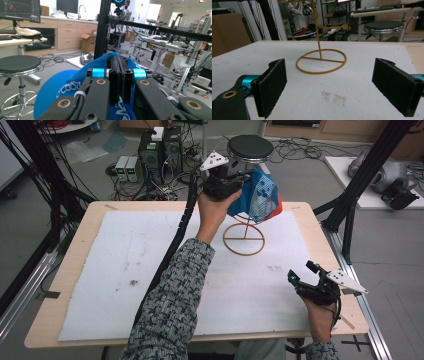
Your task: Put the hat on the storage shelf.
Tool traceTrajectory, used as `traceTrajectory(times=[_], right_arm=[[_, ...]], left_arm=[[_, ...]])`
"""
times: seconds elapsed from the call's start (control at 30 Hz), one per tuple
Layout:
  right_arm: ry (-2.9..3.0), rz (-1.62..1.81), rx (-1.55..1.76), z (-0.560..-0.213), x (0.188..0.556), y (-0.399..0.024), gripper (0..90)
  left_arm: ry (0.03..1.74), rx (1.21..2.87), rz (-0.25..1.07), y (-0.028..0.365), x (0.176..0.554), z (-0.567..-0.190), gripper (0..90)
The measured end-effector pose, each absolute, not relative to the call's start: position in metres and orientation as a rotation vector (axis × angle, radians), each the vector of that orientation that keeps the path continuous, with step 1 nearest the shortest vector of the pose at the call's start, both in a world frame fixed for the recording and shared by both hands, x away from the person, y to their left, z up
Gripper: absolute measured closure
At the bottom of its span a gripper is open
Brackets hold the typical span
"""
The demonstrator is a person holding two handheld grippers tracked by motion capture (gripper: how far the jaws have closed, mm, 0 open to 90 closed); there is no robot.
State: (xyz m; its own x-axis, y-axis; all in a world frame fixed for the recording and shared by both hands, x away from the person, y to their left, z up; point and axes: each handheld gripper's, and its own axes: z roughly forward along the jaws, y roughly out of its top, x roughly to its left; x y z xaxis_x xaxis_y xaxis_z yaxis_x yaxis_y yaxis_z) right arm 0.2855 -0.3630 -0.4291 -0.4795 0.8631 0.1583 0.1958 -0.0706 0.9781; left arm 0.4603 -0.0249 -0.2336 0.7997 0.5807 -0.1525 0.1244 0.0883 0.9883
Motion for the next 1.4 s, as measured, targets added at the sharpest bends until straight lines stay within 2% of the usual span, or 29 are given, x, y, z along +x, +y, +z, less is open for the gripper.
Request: traceTrajectory(times=[0.53,1.4], right_arm=[[1.664,1.594,1.144,-0.429,0.286,-0.364,11.6],[1.671,1.597,1.152,-0.430,0.286,-0.364,11.6]], left_arm=[[0.584,1.514,0.426,-0.039,0.461,-0.246,88.2],[0.585,1.538,0.434,-0.047,0.464,-0.260,87.6]])
